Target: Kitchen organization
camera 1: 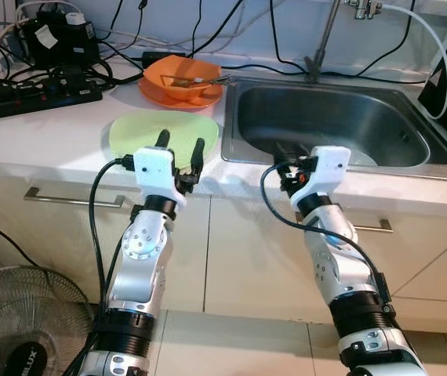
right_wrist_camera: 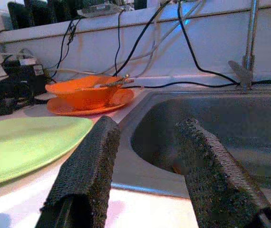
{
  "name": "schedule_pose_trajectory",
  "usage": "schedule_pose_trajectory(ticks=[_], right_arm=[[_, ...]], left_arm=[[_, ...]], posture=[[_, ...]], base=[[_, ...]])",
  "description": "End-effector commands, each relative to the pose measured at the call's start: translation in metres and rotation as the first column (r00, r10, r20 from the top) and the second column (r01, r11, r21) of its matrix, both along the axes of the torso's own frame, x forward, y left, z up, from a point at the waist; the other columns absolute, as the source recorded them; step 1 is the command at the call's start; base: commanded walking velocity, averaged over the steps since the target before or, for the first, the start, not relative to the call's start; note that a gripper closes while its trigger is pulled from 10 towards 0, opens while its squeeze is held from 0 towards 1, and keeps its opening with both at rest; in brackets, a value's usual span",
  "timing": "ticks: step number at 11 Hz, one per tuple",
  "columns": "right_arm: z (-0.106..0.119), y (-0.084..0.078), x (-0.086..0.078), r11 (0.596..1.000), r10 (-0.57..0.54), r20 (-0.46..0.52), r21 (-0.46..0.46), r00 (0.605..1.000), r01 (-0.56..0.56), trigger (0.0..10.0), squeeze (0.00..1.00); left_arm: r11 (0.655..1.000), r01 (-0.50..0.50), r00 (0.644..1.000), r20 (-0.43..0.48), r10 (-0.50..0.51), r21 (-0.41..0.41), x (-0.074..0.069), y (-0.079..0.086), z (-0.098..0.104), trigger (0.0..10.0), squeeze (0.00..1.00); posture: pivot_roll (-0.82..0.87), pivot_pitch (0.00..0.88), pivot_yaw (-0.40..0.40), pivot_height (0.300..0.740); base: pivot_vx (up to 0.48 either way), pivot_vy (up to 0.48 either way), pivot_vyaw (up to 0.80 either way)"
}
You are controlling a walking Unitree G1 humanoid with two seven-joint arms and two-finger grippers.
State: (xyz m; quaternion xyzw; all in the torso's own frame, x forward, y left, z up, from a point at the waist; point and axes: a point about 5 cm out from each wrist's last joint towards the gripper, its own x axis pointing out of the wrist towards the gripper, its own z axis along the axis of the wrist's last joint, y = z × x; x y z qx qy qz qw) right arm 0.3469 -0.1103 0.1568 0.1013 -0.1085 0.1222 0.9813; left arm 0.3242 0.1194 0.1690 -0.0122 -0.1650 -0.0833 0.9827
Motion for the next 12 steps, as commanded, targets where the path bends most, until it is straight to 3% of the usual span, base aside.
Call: schedule_pose_trajectory(ticks=[1,5,9,12], right_arm=[[0.0060,-0.0052,0.0029,1.000,-0.017,0.019,0.014,1.000,0.016,10.0,0.00],[0.0076,0.0023,-0.0002,0.999,0.016,0.058,-0.042,0.998,-0.014,10.0,0.00],[0.0066,0.0035,-0.0019,0.999,0.022,0.069,-0.045,0.997,-0.019,10.0,0.00],[0.0047,0.0025,-0.0013,0.999,0.011,0.059,-0.032,0.998,-0.009,10.0,0.00]], left_arm=[[1.000,0.003,1.000,0.018,-0.003,-0.001,0.0017,-0.0042,0.0038,10.0,0.00],[1.000,-0.013,0.999,0.037,0.013,0.001,0.0023,-0.0026,0.0065,10.0,0.00],[1.000,-0.019,0.999,0.049,0.018,0.008,0.0004,-0.0018,0.0082,10.0,0.00],[1.000,-0.015,0.999,0.051,0.015,0.016,0.0007,-0.0023,0.0086,10.0,0.00]], posture=[[0.22,0.000,-0.049,0.740],[0.22,0.000,-0.056,0.740],[0.23,0.000,-0.058,0.740],[0.23,0.000,-0.056,0.740]], base=[[0.244,0.000,-0.80],[0.247,0.000,0.00],[0.248,0.000,0.79],[0.249,0.000,0.00]])
